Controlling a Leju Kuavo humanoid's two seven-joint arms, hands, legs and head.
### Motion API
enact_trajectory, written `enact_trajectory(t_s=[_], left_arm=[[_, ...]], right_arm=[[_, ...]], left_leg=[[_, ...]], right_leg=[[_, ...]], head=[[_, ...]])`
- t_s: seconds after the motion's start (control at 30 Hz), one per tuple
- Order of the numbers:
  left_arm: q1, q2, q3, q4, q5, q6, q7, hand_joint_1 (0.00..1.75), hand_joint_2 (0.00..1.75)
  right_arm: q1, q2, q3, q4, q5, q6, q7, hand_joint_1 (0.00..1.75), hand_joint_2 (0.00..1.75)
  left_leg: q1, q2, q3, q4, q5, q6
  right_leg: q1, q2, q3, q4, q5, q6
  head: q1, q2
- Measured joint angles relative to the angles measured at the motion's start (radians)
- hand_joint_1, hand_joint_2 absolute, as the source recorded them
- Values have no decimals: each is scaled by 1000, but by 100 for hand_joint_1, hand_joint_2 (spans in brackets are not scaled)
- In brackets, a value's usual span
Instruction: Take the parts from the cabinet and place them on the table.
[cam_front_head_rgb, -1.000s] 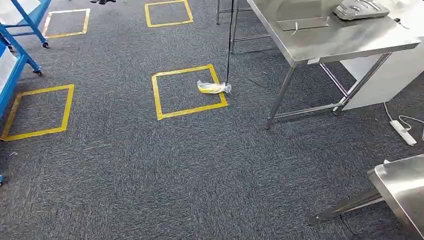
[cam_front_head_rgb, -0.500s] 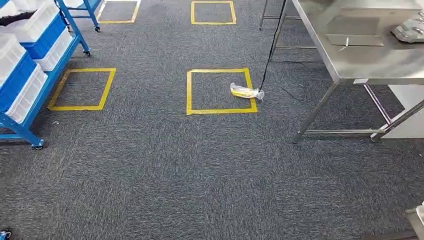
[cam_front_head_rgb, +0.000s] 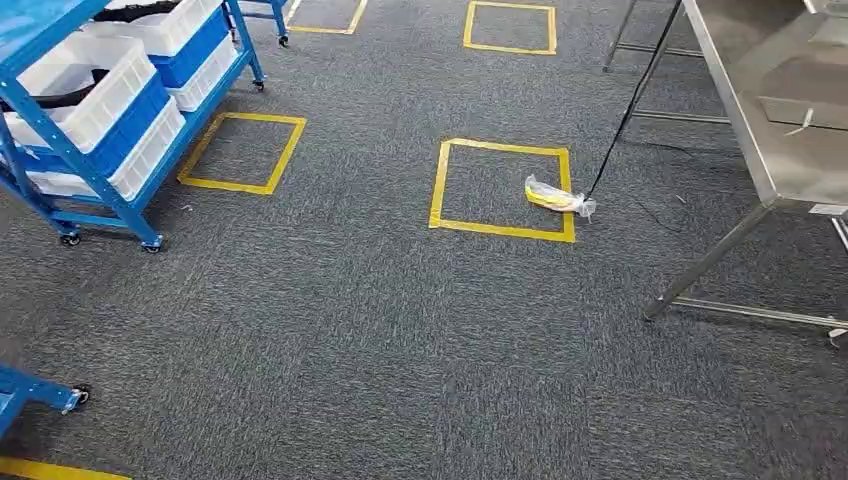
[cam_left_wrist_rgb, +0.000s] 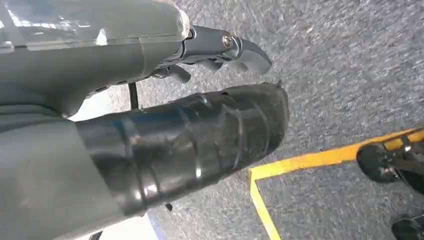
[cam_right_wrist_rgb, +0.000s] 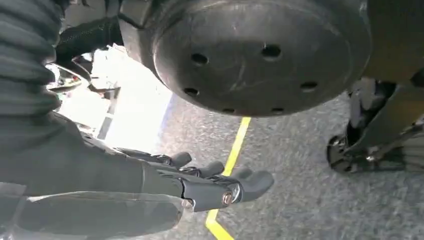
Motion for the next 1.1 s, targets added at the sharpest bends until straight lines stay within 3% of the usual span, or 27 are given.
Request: enact_trajectory(t_s=[0.03,0.07,0.1,0.13,0.2,0.23,0.27,0.3,0.33,0.37,0.4,0.43,0.53,0.57,0.6,0.63,0.7,0.73,0.77,0.8,0.83,0.87,0.9,0.93,1.03,1.07,1.1], left_arm=[[5,1,-11,2,-3,-1,-3,0,0],[6,2,-25,2,-3,2,-1,0,0],[4,2,-52,3,-3,11,3,0,0],[1,3,-86,3,0,21,-5,0,0],[-1,3,-126,3,33,42,-54,0,0],[-2,3,-130,3,52,48,-82,0,0],[-1,3,-130,3,64,52,-98,0,0],[0,3,-130,3,87,55,-120,0,0],[1,3,-130,3,98,57,-122,0,0],[1,3,-130,3,103,59,-118,0,0],[-2,3,-130,4,103,60,-108,0,0],[-3,2,-130,6,111,61,-102,0,0],[7,2,-122,22,155,68,-98,0,0],[7,1,-117,26,164,74,-104,0,0],[8,-5,-112,28,178,84,-111,0,0],[5,-10,-104,30,192,94,-112,0,0],[0,-31,-86,37,223,109,-105,0,0],[-1,-41,-75,41,237,122,-83,0,0],[-6,-52,-66,44,247,137,-51,0,0],[-9,-65,-58,47,252,152,-17,0,0],[-14,-77,-51,48,257,163,11,0,0],[-15,-84,-48,50,257,164,16,0,0],[-12,-84,-46,52,256,159,7,0,0],[-14,-84,-45,55,257,154,-5,0,0],[-5,-84,-42,60,262,160,-39,0,0],[-2,-76,-40,61,263,161,-50,0,0],[-2,-73,-39,62,263,161,-60,0,0]], right_arm=[[0,2,0,-1,-2,-4,-6,0,175],[0,7,0,-1,-4,-5,-8,0,175],[4,7,0,-1,-9,-5,-9,0,175],[8,7,-1,-1,-17,6,-3,0,175],[10,7,-6,0,-28,26,18,0,175],[10,8,-10,0,-34,28,25,0,175],[10,8,-12,0,-39,27,26,0,175],[11,10,-18,0,-48,23,19,0,175],[11,12,-21,-1,-51,17,1,0,175],[14,13,-24,-2,-51,13,-21,0,175],[20,14,-27,-5,-52,10,-46,0,175],[23,14,-29,-6,-54,8,-68,0,175],[24,13,-43,-15,-58,14,-132,0,175],[24,12,-44,-19,-58,19,-143,0,175],[25,10,-45,-20,-58,20,-149,0,175],[26,9,-49,-19,-59,22,-151,0,175],[28,6,-58,-18,-67,21,-136,0,175],[28,5,-63,-16,-69,23,-124,0,175],[27,3,-66,-15,-69,28,-107,0,175],[24,3,-67,-15,-69,31,-86,0,175],[21,0,-68,-14,-72,31,-63,0,175],[21,-1,-69,-14,-74,31,-45,0,175],[23,-1,-71,-12,-76,31,-35,0,175],[25,-1,-74,-7,-81,31,-29,0,175],[23,2,-76,-7,-89,36,-22,0,175],[22,4,-76,-7,-85,40,-25,0,175],[21,8,-76,-7,-82,48,-33,0,175]], left_leg=[[0,-9,-7,0,2,-6],[0,39,-7,13,-9,-6],[-6,105,-24,52,-38,-10],[-5,130,-58,122,-79,-15],[-2,142,-131,275,-144,-20],[-1,145,-148,313,-148,-21],[-1,146,-142,305,-135,-21],[-1,148,-105,242,-95,-20],[-2,161,-49,145,-48,-16],[-4,189,4,54,-14,-9],[-16,235,30,8,-32,-2],[-20,225,31,0,-27,9],[-23,194,21,-3,-28,22],[-8,182,37,-19,-20,31],[-9,174,41,-25,-18,36],[-9,165,39,-24,-15,43],[-9,139,35,-24,-14,47],[-9,126,35,-23,-15,47],[-9,111,37,-22,-15,47],[-8,96,39,-19,-16,46],[-7,80,42,-16,-18,43],[-6,65,42,-11,-20,40],[-4,52,36,-6,-23,35],[-10,42,28,5,-25,30],[2,3,12,-3,-13,6],[0,-7,7,-2,-13,-1],[-1,47,3,17,-27,-1]], right_leg=[[-5,-13,2,-9,6,-9],[-7,-29,7,-17,11,-18],[-4,-43,10,-22,13,-27],[0,-63,9,-22,12,-29],[6,-100,7,-22,10,-34],[7,-118,7,-22,8,-34],[8,-129,9,-22,6,-34],[9,-146,12,-22,3,-33],[10,-160,17,-22,0,-31],[10,-171,24,-22,-4,-29],[14,-183,27,-22,-8,-23],[18,-189,27,-19,-12,-17],[18,-217,38,-26,-15,-7],[19,-215,42,-24,-25,2],[14,-156,36,2,-42,9],[10,-111,3,66,-81,11],[1,-85,-87,235,-154,17],[0,-82,-118,288,-162,20],[-2,-82,-126,294,-145,22],[-4,-81,-113,256,-104,23],[-6,-77,-81,179,-48,23],[-10,-60,-45,90,5,23],[-16,-3,-20,22,22,21],[-14,37,-20,7,16,20],[-5,4,-23,4,14,10],[-16,-9,-18,-9,20,-1],[-16,-29,-13,-17,24,-8]], head=[[0,0],[0,0],[-2,0],[-2,0],[-2,0],[-2,0],[-2,0],[-2,0],[-2,0],[-2,0],[-2,0],[-2,0],[-2,0],[-2,0],[1,0],[-2,0],[-2,0],[-1,0],[-2,0],[-1,0],[-1,0],[-1,0],[0,0],[-2,0],[-2,0],[-2,0],[-2,0]])
